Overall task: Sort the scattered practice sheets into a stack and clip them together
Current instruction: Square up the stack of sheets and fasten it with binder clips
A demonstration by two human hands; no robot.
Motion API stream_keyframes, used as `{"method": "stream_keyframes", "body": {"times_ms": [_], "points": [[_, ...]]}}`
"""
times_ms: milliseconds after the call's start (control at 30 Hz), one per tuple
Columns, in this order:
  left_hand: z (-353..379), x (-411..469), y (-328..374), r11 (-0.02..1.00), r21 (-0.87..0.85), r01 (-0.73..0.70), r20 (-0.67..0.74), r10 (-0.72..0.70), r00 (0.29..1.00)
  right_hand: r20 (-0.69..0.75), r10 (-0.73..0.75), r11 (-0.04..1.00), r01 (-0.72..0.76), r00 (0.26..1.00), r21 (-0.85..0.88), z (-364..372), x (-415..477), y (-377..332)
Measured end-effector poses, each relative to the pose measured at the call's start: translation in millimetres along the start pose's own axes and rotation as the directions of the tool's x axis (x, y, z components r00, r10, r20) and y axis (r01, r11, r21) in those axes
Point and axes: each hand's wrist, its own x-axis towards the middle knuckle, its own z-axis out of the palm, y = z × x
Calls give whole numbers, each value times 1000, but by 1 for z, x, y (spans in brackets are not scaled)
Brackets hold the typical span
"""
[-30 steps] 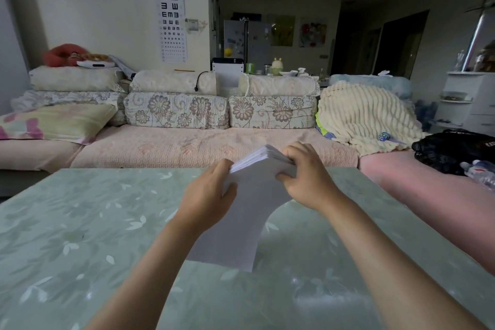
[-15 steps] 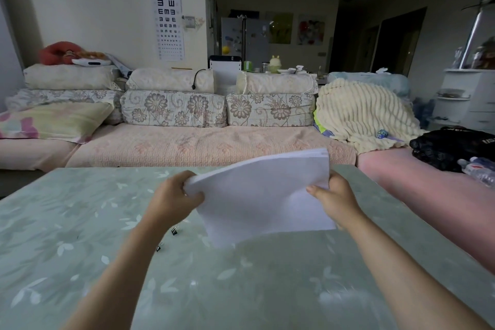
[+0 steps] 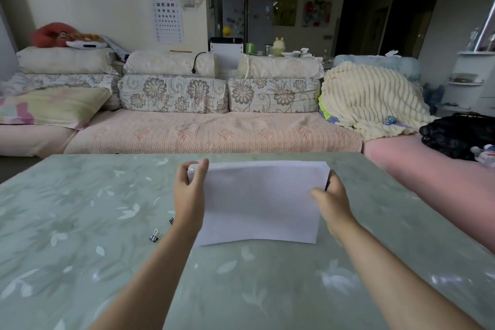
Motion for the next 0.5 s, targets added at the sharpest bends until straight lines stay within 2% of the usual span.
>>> {"method": "stream_keyframes", "body": {"times_ms": [100,267,333,433,500], "points": [[6,4,3,998,60,31,-77,-26,997,-8,-51,997,51,999,55,5,-3,-9],[9,9,10,1000,13,-9,-135,11,991,-24,-41,995,43,999,86,9,-3,-11],[10,8,16,999,43,-14,-148,20,989,-18,-41,996,42,999,84,9,-4,-12],[8,6,23,985,172,-19,-111,39,993,-14,-57,996,58,998,61,8,-5,-12],[4,9,29,903,414,-113,-52,147,988,-3,-60,997,60,998,39,6,-5,-12]]}}
